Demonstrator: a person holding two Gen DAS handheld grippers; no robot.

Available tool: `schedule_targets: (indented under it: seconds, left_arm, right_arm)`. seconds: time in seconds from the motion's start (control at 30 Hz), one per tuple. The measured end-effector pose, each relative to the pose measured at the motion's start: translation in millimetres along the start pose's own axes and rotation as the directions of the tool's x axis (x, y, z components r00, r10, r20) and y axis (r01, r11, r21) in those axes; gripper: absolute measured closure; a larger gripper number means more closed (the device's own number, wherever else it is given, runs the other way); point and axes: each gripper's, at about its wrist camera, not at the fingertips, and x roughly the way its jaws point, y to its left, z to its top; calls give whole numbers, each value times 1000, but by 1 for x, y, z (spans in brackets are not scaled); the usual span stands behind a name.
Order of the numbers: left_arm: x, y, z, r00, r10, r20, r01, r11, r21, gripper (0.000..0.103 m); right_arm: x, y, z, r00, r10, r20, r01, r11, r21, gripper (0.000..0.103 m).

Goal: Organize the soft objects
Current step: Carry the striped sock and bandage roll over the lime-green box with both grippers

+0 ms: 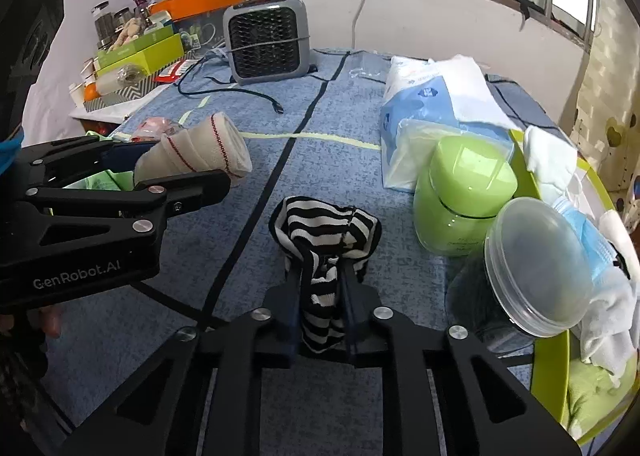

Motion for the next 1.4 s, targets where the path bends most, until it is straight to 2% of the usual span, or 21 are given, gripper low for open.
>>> schedule_targets:
  seconds: [0.47,0.8,1.1,1.4]
  left_arm:
    - [-39,-16,8,997,4,76,-6,1000,17,45]
    - [-55,-44,24,992,-24,127,18,999,51,45]
    - [-56,-82,41,987,-74,142,61,994,96,45]
    - [-45,-117,57,983,-115,141,95,986,139,45]
  right_arm:
    - [-43,-6,3,993,-19,119,17,1000,16,89]
    - [-76,-31,3,980,-67,185,59,997,51,89]
    - [-97,-61,1,969,-109,221,89,991,100,89]
    - [-107,-94,-6,964,-154,219,125,982,140,89]
